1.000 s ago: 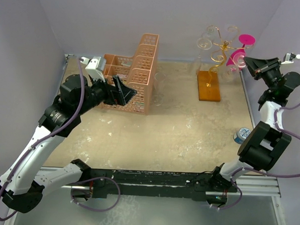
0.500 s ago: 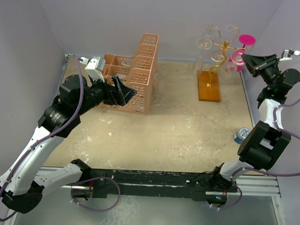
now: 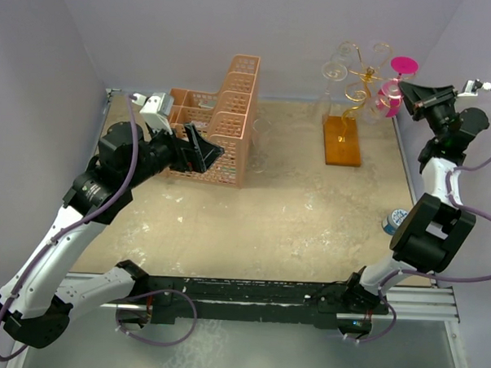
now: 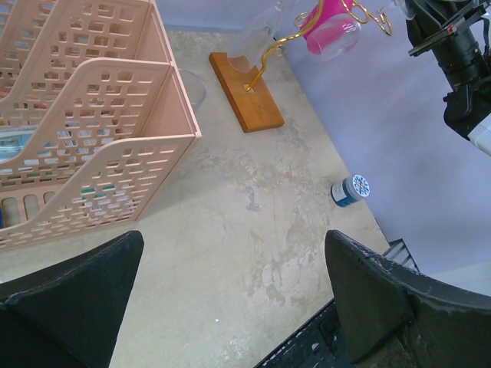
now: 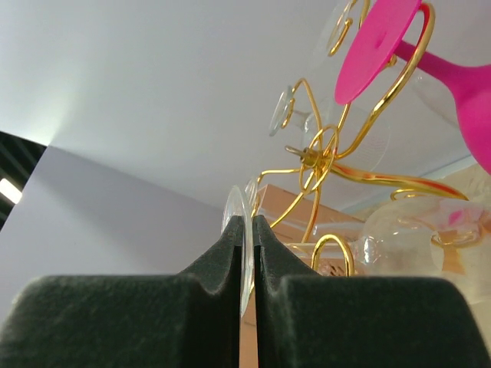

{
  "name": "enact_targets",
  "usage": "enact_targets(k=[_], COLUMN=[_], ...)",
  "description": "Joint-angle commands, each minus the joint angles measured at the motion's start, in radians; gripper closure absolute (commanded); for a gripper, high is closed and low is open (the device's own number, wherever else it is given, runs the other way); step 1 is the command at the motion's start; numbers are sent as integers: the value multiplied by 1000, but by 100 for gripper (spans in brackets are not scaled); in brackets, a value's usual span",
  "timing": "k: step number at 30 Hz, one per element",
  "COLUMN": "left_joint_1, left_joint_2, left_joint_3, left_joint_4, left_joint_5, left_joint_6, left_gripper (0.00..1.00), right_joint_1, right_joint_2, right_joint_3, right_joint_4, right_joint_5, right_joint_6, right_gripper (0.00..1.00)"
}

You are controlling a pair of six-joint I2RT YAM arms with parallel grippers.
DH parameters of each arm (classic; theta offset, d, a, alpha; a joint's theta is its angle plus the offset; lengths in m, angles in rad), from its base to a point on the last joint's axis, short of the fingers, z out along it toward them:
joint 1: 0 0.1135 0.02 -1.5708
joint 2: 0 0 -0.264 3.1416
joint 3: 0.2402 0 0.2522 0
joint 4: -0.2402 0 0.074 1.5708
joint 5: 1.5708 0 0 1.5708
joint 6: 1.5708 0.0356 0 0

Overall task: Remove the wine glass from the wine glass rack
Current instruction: Pick up the wine glass from the wine rack.

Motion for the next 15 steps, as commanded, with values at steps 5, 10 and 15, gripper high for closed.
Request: enact_targets(k=[5, 10, 15], left_joint_1=[-3, -3, -3], left_joint_2=[-9, -12, -15], left_joint_3=[2, 4, 4], left_joint_4=[45, 39, 37], left_joint_5=[-5, -7, -7], left_joint_6=[12, 15, 14], left_gripper=[1, 1, 1], right_joint_1=[0, -1, -1], right_joint_2=[-25, -36, -38], right_joint_3=[99, 104, 131], right_joint_4=[-38, -62, -115], right_joint_5=[103, 102, 122], right_joint_6=[-7, 5, -2], right_gripper=[100, 100, 100])
